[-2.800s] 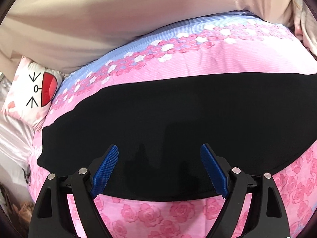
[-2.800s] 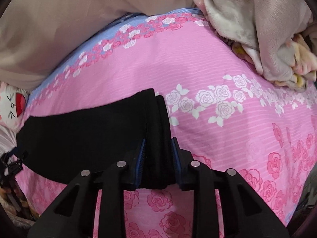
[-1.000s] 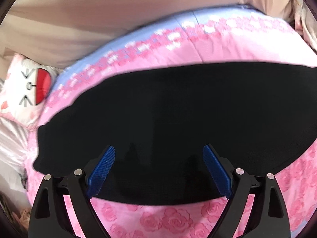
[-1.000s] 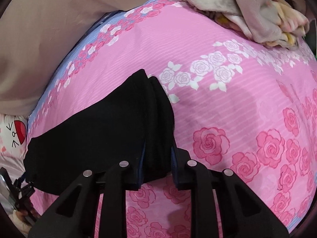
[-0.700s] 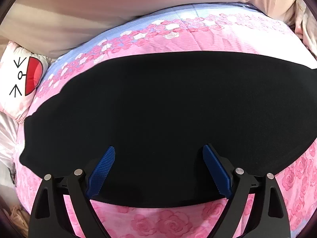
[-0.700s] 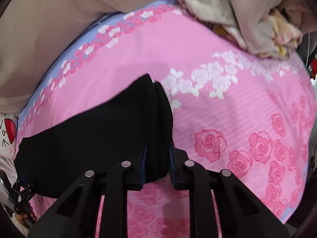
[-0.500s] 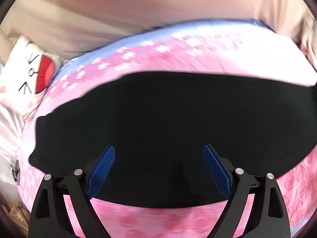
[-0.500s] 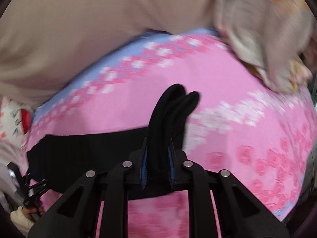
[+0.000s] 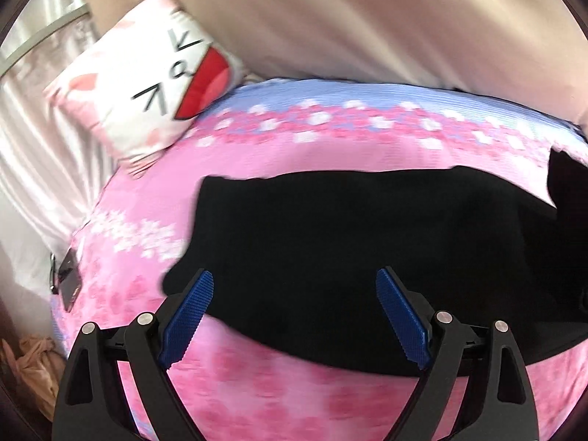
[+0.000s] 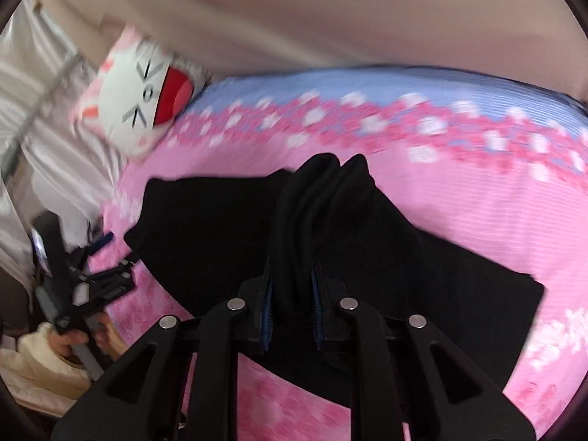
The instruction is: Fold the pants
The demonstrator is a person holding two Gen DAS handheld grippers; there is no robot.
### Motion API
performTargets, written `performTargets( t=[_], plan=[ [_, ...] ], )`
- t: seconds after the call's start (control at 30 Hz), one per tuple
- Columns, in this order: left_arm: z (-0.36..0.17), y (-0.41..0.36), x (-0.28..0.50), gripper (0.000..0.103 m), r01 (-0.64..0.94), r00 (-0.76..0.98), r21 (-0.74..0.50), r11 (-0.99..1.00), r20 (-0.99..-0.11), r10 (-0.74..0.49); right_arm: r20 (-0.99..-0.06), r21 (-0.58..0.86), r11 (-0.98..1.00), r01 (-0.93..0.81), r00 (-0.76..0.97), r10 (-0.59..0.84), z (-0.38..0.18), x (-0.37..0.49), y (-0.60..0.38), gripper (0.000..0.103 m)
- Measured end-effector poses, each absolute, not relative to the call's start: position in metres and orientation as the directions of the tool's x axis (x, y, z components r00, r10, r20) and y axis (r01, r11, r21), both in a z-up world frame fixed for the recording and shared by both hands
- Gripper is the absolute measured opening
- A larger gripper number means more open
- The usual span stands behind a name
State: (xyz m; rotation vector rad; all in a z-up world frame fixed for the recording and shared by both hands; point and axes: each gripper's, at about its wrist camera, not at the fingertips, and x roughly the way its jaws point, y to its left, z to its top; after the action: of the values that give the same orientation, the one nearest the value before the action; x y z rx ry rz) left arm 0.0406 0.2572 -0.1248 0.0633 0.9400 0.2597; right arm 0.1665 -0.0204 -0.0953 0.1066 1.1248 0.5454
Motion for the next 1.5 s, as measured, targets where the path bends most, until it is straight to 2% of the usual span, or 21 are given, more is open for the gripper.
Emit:
performTargets(
  t=[0.2,0.43,0.5,0.57,0.6,0.7,0.77,0.8,0.83,0.87,0.9,0.97,1.1,1.17,1.23,1.27,1.33,1.4,1.5],
  plan=[
    [-0.137,0.310,0.032,0.088,-0.227,0.537,0.138,0.964,-0.808,0.242,-0.880,0.326,0.866,-0.378,0.213,0.424,-0.143,0.166,0.043,0.016],
    [-0.144,0.334,0.031,0.088,-0.222,0.539,0.107,0.969,-0.815,0.213,-0.924,0.257,0.877,-0.406,0.163,0.346,-0.176,0.161,0.073,0.017],
    [-0.146,0.336,0.034,0.088,-0.208,0.543,0.096,0.973,-0.816,0.197,-0.925,0.237,0.868,-0.436,0.172,0.339,-0.175,0.157,0.078,0.024],
    [-0.147,0.334,0.040,0.088,-0.189,0.543,0.084,0.978,-0.822,0.175,-0.924,0.232,0.857,-0.460,0.170,0.342,-0.166,0.148,0.080,0.054],
    [-0.147,0.332,0.043,0.088,-0.180,0.541,0.082,0.980,-0.824,0.168,-0.918,0.230,0.856,-0.464,0.188,0.349,-0.157,0.142,0.078,0.056],
    [-0.136,0.317,0.053,0.088,-0.128,0.572,0.048,0.991,-0.812,0.113,-0.846,0.290,0.853,-0.433,0.301,0.440,-0.111,0.113,0.033,0.056],
    [-0.123,0.295,0.064,0.088,-0.069,0.605,0.019,0.997,-0.794,0.057,-0.861,0.262,0.920,-0.292,0.360,0.359,-0.102,0.105,-0.021,0.037],
    [-0.120,0.284,0.070,0.088,-0.040,0.611,0.004,0.999,-0.791,0.028,-0.872,0.240,0.950,-0.201,0.385,0.302,-0.102,0.103,-0.053,0.033],
    [-0.117,0.270,0.078,0.088,-0.005,0.613,-0.016,1.000,-0.790,-0.009,-0.881,0.221,0.969,-0.109,0.405,0.246,-0.104,0.102,-0.083,0.021],
    [-0.116,0.253,0.086,0.088,0.029,0.612,-0.036,0.999,-0.790,-0.046,-0.894,0.211,0.977,0.014,0.408,0.187,-0.109,0.103,-0.121,0.017],
    [-0.117,0.230,0.096,0.088,0.080,0.602,-0.060,0.995,-0.793,-0.096,-0.903,0.202,0.974,0.106,0.404,0.144,-0.113,0.106,-0.149,0.017],
    [-0.130,0.179,0.111,0.088,0.182,0.572,-0.042,0.982,-0.808,-0.141,-0.909,0.196,0.968,0.159,0.399,0.119,-0.121,0.115,-0.173,0.017],
    [-0.172,0.114,0.122,0.088,0.249,0.535,0.137,0.959,-0.845,-0.018,-0.906,0.225,0.966,0.129,0.393,0.159,-0.146,0.145,-0.177,0.017],
    [-0.190,0.106,0.121,0.090,0.227,0.528,0.182,0.957,-0.849,0.036,-0.916,0.216,0.970,0.114,0.369,0.161,-0.169,0.158,-0.184,0.010],
    [-0.191,0.108,0.117,0.096,0.197,0.552,0.190,0.962,-0.832,0.052,-0.888,0.322,0.929,0.183,0.399,0.230,-0.179,0.165,-0.210,0.000],
    [-0.191,0.108,0.117,0.098,0.192,0.554,0.201,0.961,-0.830,0.063,-0.879,0.356,0.907,0.225,0.409,0.244,-0.173,0.167,-0.218,0.000],
    [-0.191,0.109,0.118,0.098,0.186,0.551,0.196,0.963,-0.832,0.063,-0.857,0.331,0.929,0.165,0.464,0.223,-0.154,0.163,-0.209,0.003],
    [-0.191,0.113,0.117,0.098,0.164,0.543,0.162,0.973,-0.838,0.048,-0.913,0.240,0.967,0.090,0.361,0.193,-0.171,0.171,-0.196,0.000],
    [-0.179,0.130,0.114,0.098,0.102,0.524,0.125,0.987,-0.850,0.054,-0.928,0.145,0.987,0.062,0.355,0.114,-0.161,0.177,-0.186,0.000]
  ],
)
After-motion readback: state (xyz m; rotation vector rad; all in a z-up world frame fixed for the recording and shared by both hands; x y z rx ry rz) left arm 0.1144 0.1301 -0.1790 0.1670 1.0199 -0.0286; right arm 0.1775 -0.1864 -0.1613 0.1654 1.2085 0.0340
